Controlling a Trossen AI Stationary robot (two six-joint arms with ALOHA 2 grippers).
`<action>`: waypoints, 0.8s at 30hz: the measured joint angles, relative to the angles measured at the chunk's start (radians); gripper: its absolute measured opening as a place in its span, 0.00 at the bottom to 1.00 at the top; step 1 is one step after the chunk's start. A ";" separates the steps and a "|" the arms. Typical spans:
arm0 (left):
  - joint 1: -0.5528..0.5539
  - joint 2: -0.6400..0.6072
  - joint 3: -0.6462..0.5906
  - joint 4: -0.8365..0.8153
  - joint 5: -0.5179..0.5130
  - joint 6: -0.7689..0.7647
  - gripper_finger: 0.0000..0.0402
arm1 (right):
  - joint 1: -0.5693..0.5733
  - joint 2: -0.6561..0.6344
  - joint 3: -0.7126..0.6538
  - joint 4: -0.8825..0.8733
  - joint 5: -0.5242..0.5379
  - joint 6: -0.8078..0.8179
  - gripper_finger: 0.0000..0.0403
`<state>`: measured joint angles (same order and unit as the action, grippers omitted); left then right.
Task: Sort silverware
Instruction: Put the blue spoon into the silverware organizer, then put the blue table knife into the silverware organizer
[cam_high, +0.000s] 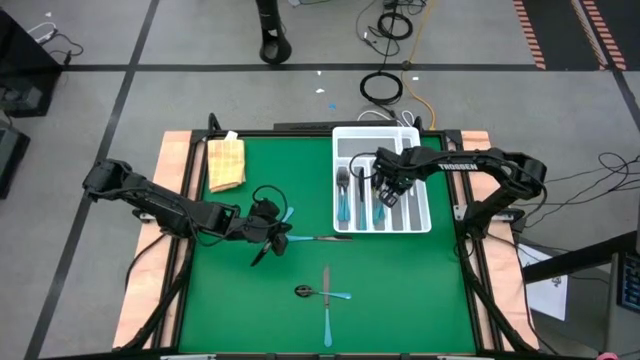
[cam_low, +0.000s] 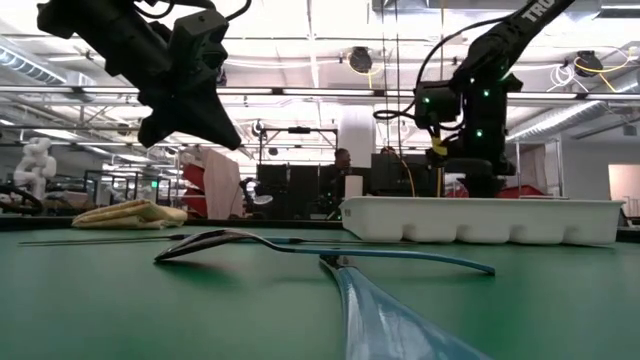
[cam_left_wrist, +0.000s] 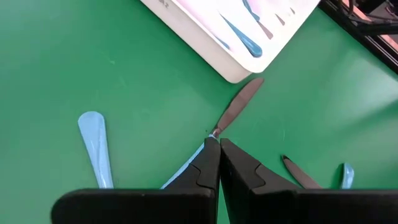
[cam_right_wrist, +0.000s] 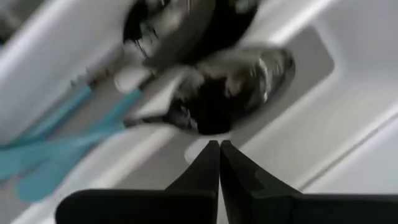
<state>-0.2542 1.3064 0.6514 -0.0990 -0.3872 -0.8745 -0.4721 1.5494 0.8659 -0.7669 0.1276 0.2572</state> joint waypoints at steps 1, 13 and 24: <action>0.000 0.000 0.000 0.000 -0.007 0.000 0.04 | 0.000 0.000 0.000 0.018 0.001 -0.008 0.00; 0.027 0.000 0.000 0.001 -0.031 0.027 0.04 | 0.017 0.000 0.116 -0.015 0.000 -0.046 0.00; 0.030 0.000 0.000 0.040 0.111 0.097 0.04 | 0.102 -0.019 0.266 -0.050 -0.132 -0.094 0.00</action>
<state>-0.2241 1.3066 0.6511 -0.0586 -0.2760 -0.7780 -0.3697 1.5301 1.1322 -0.8169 -0.0046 0.1631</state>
